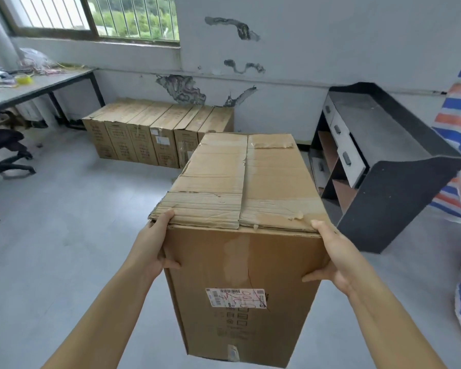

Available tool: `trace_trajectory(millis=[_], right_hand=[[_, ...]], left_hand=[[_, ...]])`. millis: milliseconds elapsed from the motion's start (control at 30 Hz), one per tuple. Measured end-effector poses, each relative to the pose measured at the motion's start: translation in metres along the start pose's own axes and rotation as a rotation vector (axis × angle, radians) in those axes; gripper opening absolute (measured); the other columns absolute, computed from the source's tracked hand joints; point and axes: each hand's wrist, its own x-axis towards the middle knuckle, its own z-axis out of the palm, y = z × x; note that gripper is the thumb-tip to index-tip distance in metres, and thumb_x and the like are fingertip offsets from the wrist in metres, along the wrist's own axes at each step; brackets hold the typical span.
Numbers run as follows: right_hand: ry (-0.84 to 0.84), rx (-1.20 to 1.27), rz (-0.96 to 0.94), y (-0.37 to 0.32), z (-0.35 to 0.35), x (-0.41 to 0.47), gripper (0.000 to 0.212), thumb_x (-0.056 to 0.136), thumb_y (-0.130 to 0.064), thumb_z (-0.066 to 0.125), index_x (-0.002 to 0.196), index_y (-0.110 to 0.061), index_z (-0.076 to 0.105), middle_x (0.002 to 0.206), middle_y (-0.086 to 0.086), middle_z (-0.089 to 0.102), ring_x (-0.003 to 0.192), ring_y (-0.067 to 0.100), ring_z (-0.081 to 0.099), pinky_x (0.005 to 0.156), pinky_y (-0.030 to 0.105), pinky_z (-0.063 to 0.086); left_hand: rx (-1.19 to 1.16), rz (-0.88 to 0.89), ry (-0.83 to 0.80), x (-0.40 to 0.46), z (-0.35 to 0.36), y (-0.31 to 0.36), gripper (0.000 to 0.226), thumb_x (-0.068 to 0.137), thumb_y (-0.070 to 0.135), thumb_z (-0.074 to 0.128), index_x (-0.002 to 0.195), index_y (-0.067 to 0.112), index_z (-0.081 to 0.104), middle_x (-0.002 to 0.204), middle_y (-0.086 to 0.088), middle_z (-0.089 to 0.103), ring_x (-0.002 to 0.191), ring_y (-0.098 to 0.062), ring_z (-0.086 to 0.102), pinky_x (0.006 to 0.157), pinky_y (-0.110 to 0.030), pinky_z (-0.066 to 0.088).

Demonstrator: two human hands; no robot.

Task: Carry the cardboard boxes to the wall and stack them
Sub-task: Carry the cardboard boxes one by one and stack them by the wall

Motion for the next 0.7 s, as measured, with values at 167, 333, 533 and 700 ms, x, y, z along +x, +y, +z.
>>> trace_trajectory(millis=[167,333,533,700], right_hand=[[-0.006,-0.034,-0.014,-0.060,0.008,0.085,0.040,0.092,-0.043,0.054,0.127,-0.025,0.051,0.131,0.006,0.048,0.113,0.032,0.048,0.069,0.064,0.054],[0.003,-0.055,-0.027,-0.110,0.034,0.171,0.043,0.091,-0.044,0.055,0.130,-0.024,0.050,0.131,0.004,0.047,0.113,0.031,0.047,0.068,0.063,0.054],[0.046,-0.030,-0.014,-0.169,0.089,0.284,0.045,0.091,-0.043,0.056,0.132,-0.025,0.050,0.131,0.001,0.045,0.107,0.030,0.047,0.065,0.066,0.053],[0.097,0.004,0.024,-0.227,0.136,0.365,0.051,0.091,-0.045,0.055,0.137,-0.026,0.047,0.141,-0.006,0.036,0.124,0.033,0.037,0.065,0.065,0.053]], left_hand=[[-0.041,-0.008,0.015,0.065,0.057,0.035,0.031,0.093,0.039,0.054,0.121,0.026,0.050,0.117,0.003,0.048,0.107,-0.025,0.044,0.081,-0.068,0.047],[-0.035,-0.013,0.026,0.149,0.105,0.074,0.029,0.093,0.039,0.055,0.118,0.025,0.051,0.113,0.004,0.048,0.106,-0.025,0.043,0.073,-0.062,0.052],[-0.022,-0.048,-0.025,0.280,0.153,0.136,0.028,0.093,0.039,0.056,0.117,0.027,0.050,0.121,0.002,0.046,0.107,-0.026,0.042,0.077,-0.068,0.048],[0.043,-0.065,-0.062,0.378,0.195,0.208,0.038,0.092,0.040,0.057,0.124,0.023,0.049,0.119,0.001,0.046,0.105,-0.027,0.043,0.078,-0.067,0.049]])
